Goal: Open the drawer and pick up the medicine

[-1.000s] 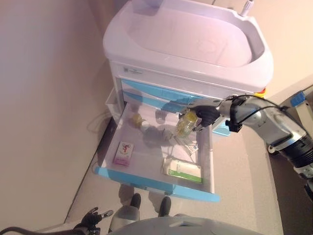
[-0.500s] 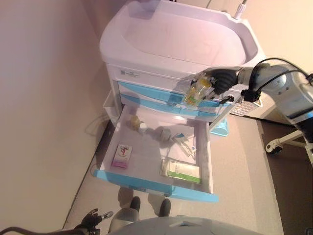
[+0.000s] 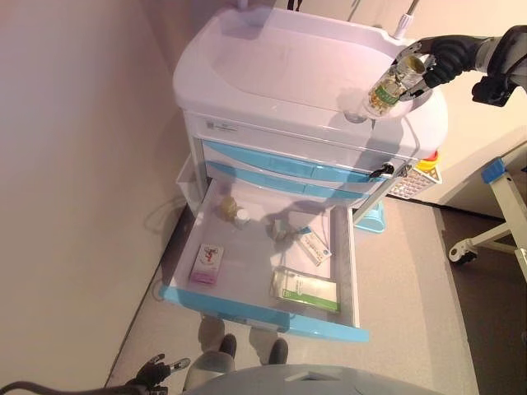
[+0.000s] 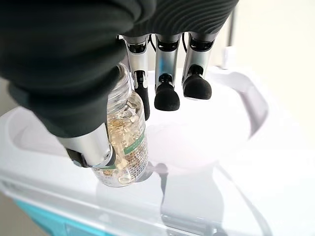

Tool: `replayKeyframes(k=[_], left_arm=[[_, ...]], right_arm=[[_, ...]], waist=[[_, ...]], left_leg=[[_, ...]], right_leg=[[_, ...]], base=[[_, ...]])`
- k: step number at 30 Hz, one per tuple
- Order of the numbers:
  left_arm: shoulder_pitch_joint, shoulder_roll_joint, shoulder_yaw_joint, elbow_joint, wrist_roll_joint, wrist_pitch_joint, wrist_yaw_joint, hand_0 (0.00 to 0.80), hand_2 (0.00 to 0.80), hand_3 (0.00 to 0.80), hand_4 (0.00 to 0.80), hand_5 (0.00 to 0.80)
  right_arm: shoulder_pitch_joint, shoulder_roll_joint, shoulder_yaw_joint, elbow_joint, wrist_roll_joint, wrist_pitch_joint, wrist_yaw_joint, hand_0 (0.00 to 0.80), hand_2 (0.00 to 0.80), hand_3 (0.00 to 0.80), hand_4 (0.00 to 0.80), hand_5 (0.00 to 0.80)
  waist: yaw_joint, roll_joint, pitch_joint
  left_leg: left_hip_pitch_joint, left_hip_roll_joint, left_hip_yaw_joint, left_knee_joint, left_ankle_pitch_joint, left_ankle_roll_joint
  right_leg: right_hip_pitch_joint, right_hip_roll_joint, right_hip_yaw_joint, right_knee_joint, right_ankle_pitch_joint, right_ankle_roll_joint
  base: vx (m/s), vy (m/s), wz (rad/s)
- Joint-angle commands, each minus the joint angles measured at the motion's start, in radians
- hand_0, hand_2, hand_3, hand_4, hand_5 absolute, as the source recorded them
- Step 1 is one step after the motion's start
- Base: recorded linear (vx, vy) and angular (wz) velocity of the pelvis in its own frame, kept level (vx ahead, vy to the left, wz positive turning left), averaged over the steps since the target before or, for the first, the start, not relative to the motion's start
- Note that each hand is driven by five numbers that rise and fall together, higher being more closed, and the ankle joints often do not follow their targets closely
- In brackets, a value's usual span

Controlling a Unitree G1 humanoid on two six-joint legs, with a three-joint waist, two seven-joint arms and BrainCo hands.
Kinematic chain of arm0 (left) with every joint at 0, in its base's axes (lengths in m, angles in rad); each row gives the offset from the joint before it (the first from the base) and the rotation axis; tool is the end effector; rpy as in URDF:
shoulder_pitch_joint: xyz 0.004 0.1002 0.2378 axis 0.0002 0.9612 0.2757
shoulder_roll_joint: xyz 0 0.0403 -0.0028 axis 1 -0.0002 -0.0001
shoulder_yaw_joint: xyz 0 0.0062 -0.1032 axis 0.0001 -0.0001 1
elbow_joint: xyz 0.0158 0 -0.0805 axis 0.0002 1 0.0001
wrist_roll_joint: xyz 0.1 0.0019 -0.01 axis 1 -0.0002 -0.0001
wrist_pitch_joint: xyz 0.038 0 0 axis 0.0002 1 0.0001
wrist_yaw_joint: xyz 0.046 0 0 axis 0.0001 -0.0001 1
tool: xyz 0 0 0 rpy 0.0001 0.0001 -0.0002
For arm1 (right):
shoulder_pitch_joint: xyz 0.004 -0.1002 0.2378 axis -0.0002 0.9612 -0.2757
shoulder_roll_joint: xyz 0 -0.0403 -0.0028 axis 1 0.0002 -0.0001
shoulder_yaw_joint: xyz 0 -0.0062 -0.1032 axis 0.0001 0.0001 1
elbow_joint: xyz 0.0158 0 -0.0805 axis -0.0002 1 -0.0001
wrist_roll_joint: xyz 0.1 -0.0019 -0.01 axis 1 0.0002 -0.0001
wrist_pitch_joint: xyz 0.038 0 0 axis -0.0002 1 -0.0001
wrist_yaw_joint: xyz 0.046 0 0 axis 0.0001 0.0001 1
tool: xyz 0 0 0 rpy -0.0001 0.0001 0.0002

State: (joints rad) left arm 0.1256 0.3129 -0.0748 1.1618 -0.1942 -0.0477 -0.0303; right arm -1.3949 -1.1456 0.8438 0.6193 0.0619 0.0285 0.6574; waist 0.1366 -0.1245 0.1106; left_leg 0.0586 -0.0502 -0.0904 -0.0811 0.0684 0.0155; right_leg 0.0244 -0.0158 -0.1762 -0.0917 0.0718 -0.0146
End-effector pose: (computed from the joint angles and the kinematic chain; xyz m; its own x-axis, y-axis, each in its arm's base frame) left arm 0.0388 0.2543 -0.1096 0.3267 0.2378 -0.9147 -0.0978 0.9712 0.2175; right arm 0.3111 -0.2718 0.3434 0.9518 0.1766 -0.2506 -0.2810 0.1755 -0.9435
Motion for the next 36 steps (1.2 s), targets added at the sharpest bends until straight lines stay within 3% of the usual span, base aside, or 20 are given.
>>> replayKeyframes(k=[1, 13, 21, 36], left_arm=[[0.008, 0.068, -0.027, 0.048, -0.01, -0.001, -0.006, 0.0, 0.0, 0.0, 0.0, 0.0], [0.01, 0.069, -0.049, 0.042, -0.014, -0.002, -0.002, 0.0, 0.0, 0.0, 0.0, 0.0], [0.004, 0.094, -0.085, 0.047, -0.022, -0.016, -0.001, 0.0, 0.0, 0.0, 0.0, 0.0], [0.02, 0.114, -0.099, 0.002, -0.017, -0.012, -0.005, 0.0, 0.0, 0.0, 0.0, 0.0]], right_arm=[[-0.157, -0.044, 0.071, 0.076, 0.045, 0.026, -0.059, 0.8, 0.8, 0.8, 0.8, 0.8], [-0.197, -0.024, 0.083, 0.232, -0.004, 0.094, -0.127, 0.8, 0.8, 0.8, 0.8, 0.8], [-0.275, 0.01, 0.127, 0.389, -0.029, 0.071, -0.176, 0.8, 0.8, 0.8, 0.8, 0.8], [-0.287, 0.031, 0.17, 0.445, -0.119, 0.052, -0.145, 0.8, 0.8, 0.8, 0.8, 0.8]], waist=[[0.024, -0.049, -0.054], [0.056, -0.061, -0.04], [0.097, -0.068, -0.013], [0.136, -0.068, 0.023]], left_leg=[[-0.006, -0.039, -0.002, -0.006, -0.063, 0.003], [-0.003, -0.041, -0.03, -0.006, -0.065, 0.003], [-0.016, -0.043, -0.062, -0.006, -0.061, 0.006], [-0.026, -0.046, -0.1, -0.006, -0.054, 0.007]], right_leg=[[0.068, -0.006, 0.005, 0.022, -0.043, 0.065], [0.074, -0.002, -0.016, 0.028, -0.052, 0.058], [0.072, 0.001, -0.04, 0.028, -0.056, 0.053], [0.07, 0.008, -0.061, 0.035, -0.068, 0.044]], base=[[0.056, 0.002, 0.01], [0.061, -0.011, 0.06], [0.035, -0.032, 0.11], [0.03, -0.02, 0.1]])
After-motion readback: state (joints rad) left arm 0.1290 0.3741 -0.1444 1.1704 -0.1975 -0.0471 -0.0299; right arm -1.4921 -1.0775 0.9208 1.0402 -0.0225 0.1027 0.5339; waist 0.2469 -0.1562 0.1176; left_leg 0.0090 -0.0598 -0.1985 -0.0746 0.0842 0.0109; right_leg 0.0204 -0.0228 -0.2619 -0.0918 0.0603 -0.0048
